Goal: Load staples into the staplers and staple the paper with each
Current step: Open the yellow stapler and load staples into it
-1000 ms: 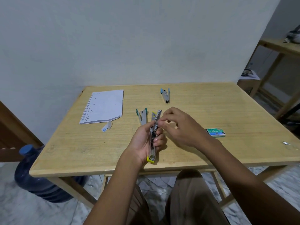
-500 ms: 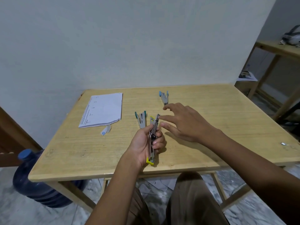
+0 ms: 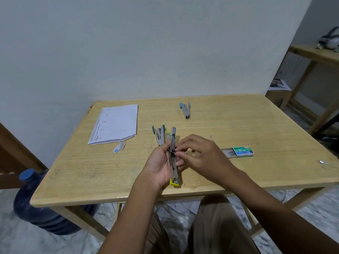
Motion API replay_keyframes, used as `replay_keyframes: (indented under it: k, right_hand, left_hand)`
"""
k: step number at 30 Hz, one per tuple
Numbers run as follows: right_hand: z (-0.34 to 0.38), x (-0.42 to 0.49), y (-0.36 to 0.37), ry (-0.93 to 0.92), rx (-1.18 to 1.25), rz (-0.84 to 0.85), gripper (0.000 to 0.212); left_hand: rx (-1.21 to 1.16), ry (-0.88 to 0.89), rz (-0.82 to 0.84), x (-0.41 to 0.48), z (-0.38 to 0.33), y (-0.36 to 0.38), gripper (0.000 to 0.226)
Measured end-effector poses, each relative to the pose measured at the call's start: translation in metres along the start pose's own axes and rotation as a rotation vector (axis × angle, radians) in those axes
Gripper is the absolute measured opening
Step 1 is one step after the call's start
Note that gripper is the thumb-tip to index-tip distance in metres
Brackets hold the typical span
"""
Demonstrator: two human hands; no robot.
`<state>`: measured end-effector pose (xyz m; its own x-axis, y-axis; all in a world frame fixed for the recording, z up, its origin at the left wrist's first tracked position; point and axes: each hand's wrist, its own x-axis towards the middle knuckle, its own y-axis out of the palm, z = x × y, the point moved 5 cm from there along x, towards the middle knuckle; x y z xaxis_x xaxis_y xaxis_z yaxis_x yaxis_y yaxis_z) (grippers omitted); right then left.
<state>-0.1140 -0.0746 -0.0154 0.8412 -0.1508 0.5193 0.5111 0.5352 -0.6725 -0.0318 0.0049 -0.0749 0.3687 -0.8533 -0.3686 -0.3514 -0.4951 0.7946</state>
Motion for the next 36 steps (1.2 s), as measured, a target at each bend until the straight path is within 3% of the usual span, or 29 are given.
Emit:
replay_keyframes:
  k: [5,13,19,26,34,36]
  right_hand:
    - [-0.004,0.002,0.003,-0.041,0.003,-0.127,0.014]
    - [-0.016,0.003,0.010,0.161,0.152,-0.291,0.011]
    - [-0.025,0.015,0.017,0.252,-0.061,-0.181,0.019]
    - [-0.027,0.018,0.019,0.273,-0.085,-0.049,0.024]
    - [-0.005,0.000,0.002,0.154,-0.140,-0.166,0.025]
    - [0.004,-0.006,-0.002,0.104,-0.082,-0.078,0.028]
  left_hand:
    - [0.038,0.010,0.002,0.003,-0.004,-0.004,0.038]
    - [0.044,0.015,0.060,-0.001,-0.004,0.000,0.045]
    - [0.118,0.032,0.009,0.000,-0.002,0.001,0.042]
    - [0.125,0.080,-0.013,0.000,-0.002,0.003,0.031]
    - [0.075,0.046,-0.009,-0.002,0.001,0.004,0.034]
    - [0.043,0.032,-0.025,-0.002,0.001,0.001,0.033]
